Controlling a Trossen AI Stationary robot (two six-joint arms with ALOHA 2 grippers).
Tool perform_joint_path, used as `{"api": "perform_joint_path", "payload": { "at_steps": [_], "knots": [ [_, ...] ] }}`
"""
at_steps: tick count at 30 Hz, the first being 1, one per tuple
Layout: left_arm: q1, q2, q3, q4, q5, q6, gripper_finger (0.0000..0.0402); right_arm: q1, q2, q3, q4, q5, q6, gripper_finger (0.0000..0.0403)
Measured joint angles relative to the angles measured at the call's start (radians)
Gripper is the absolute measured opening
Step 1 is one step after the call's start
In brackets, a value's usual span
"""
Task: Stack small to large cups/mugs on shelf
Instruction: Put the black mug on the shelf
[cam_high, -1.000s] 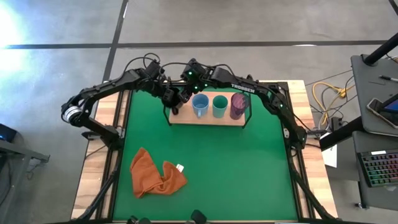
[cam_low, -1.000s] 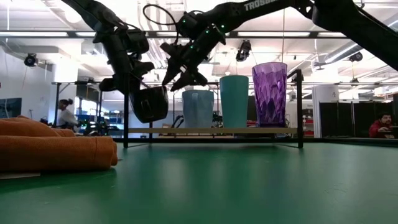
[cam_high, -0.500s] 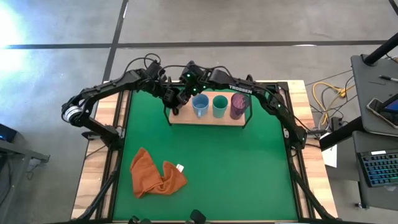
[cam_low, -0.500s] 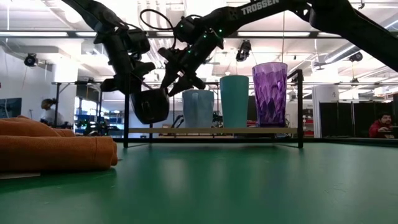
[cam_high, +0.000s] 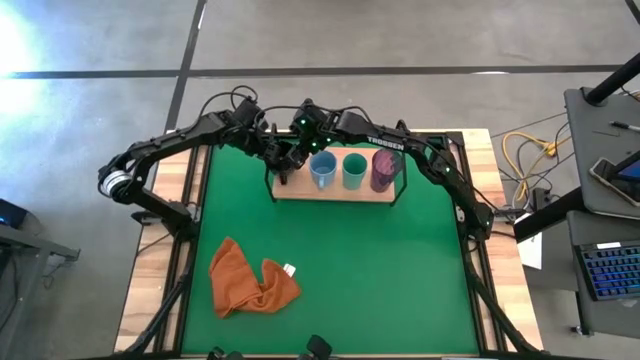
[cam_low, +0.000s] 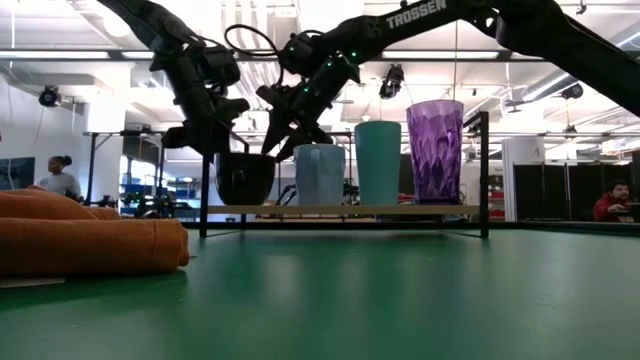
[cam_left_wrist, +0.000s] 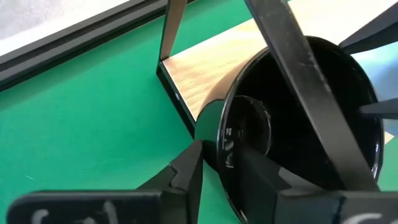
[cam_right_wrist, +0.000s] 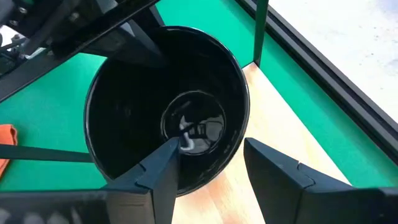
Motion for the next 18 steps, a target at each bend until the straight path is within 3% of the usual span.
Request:
{"api": "perform_joint_path", "payload": {
  "at_steps": [18],
  "knots": [
    [0.0,0.001,-0.003,0.037,0.004,0.004,0.0077,-0.01,-0.001,0.0,-0.005,-0.002,-0.022,0.0171]
  ]
}}
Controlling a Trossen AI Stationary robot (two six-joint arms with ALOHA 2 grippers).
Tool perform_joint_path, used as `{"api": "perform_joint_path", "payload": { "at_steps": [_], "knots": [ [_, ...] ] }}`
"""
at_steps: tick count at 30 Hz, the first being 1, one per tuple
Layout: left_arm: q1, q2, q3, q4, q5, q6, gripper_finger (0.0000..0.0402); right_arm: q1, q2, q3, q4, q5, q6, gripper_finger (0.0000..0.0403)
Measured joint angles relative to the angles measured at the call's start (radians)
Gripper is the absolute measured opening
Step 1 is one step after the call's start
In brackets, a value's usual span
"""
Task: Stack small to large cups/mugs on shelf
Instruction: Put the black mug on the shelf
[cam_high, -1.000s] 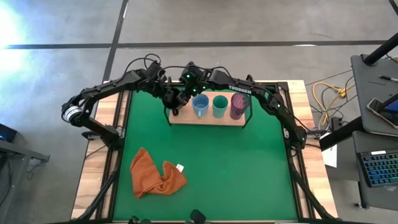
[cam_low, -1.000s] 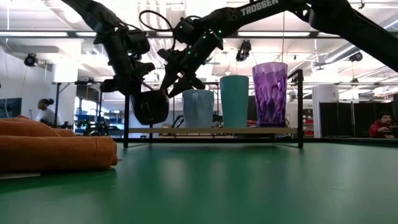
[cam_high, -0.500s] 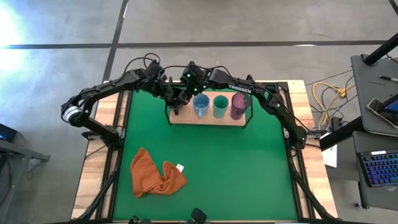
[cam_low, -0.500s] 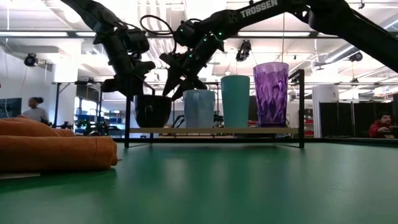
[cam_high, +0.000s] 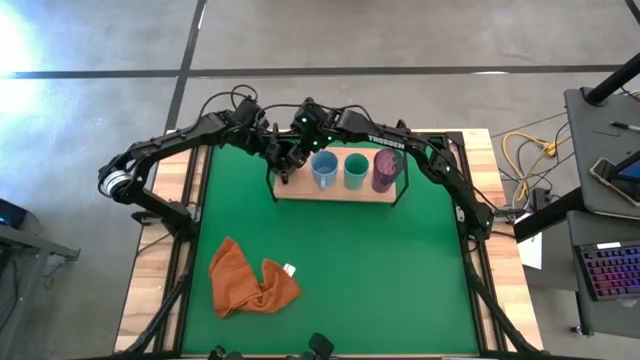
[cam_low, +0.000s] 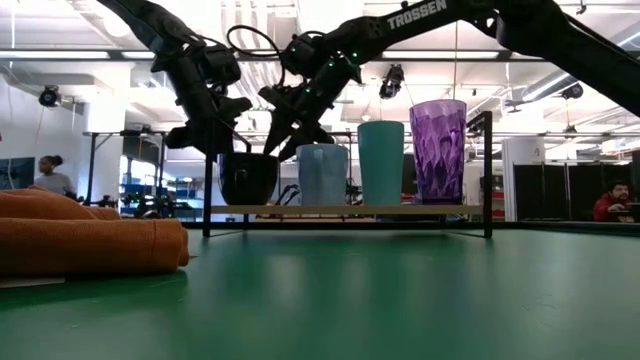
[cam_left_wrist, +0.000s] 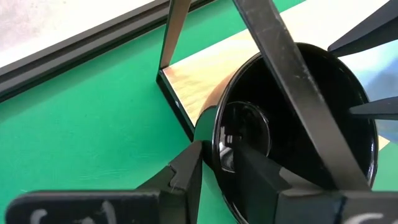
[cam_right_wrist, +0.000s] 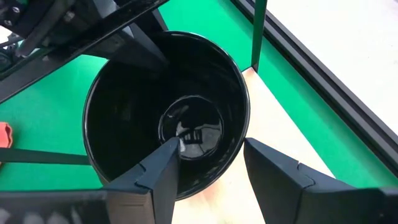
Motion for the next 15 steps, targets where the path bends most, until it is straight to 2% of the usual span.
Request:
{"api": "perform_joint_path", "payload": {
  "at_steps": [15],
  "knots": [
    [-0.001,-0.068,0.001,-0.018,0.008,0.001,0.0077,-0.012,-0.002,0.0,-0.028,-0.002,0.0,0.0171]
  ]
}}
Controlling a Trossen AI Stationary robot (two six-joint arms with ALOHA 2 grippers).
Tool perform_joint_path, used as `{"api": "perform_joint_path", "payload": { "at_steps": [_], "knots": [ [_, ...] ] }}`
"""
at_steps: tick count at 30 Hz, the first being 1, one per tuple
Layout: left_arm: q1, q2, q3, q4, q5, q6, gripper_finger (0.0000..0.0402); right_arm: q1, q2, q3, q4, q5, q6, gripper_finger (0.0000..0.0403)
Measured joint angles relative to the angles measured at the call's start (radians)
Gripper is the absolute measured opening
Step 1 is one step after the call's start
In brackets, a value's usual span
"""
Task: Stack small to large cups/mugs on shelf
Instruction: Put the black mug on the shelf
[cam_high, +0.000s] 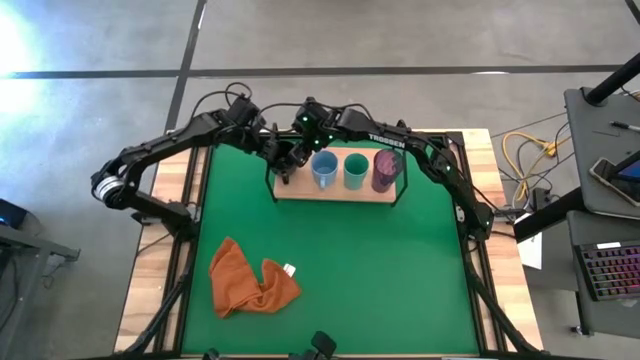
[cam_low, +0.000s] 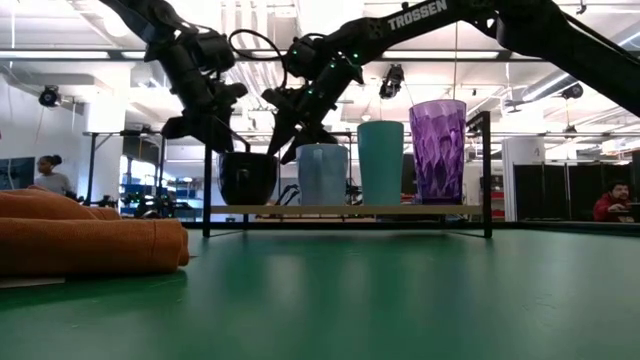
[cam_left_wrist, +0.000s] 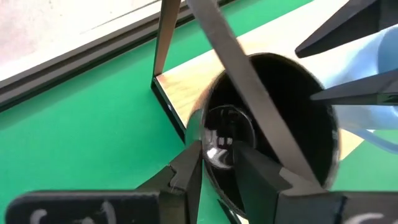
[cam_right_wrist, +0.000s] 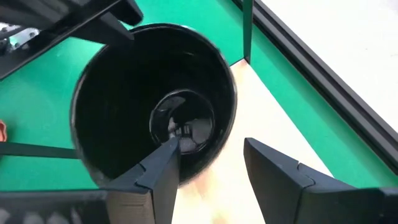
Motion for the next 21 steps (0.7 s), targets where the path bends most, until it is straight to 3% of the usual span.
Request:
{"api": "perform_joint_path", "payload": {
  "at_steps": [13,21],
  "knots": [
    [0.0,-0.034,-0.017,-0.047,-0.038,0.009,0.0077,0.0,-0.001,0.0,0.002,0.0,0.0,0.0171],
    [0.005,-0.093,-0.019,-0.08,-0.134,0.029,0.0077,0.0,-0.002,0.0,0.001,0.0,0.0,0.0171]
  ]
}}
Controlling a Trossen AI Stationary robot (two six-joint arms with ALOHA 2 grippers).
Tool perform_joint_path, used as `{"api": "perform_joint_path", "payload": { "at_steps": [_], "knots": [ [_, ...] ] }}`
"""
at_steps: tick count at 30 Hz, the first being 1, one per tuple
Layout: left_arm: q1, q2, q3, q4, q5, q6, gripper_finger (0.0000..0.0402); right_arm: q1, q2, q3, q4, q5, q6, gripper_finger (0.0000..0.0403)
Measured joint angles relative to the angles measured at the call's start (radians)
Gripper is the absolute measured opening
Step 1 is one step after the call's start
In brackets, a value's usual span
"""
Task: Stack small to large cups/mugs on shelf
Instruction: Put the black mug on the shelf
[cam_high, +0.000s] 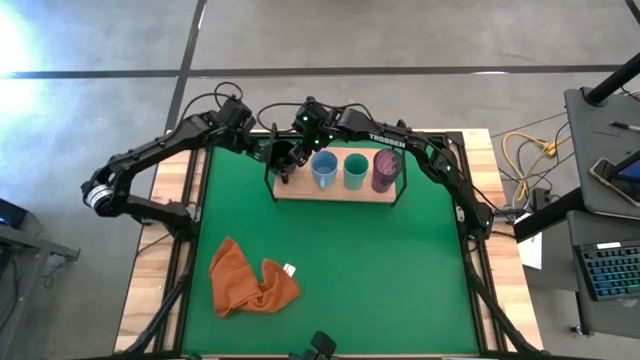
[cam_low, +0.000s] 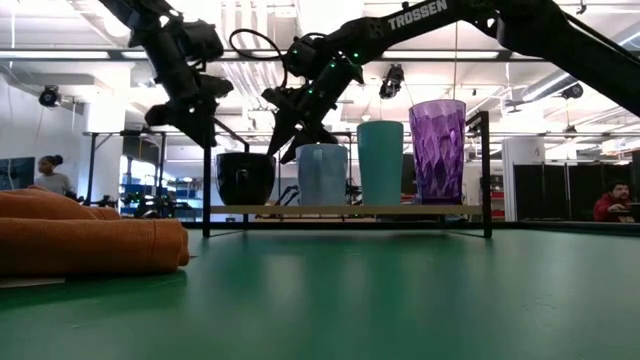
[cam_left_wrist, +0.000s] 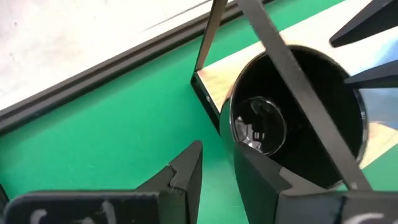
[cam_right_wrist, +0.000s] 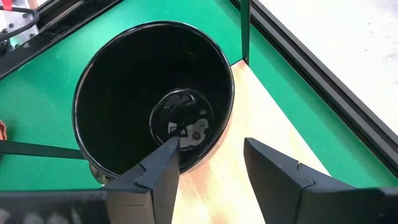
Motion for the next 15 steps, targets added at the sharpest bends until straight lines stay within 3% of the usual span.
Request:
{"api": "perform_joint_path", "payload": {
  "at_steps": [5,10,15],
  "knots": [
    [0.006,-0.025,-0.025,-0.002,-0.002,-0.001,0.0066,0.0,0.0,0.0,0.0,0.0,0.0,0.0171],
    [0.015,-0.013,-0.106,0.044,-0.005,-0.04,0.0009,0.0,-0.002,0.0,0.0,0.0,0.0,0.0171],
    [0.015,-0.018,-0.156,0.168,-0.007,-0.084,0.001,0.0,-0.003,0.0,-0.006,0.0,0.006,0.0171]
  ]
}}
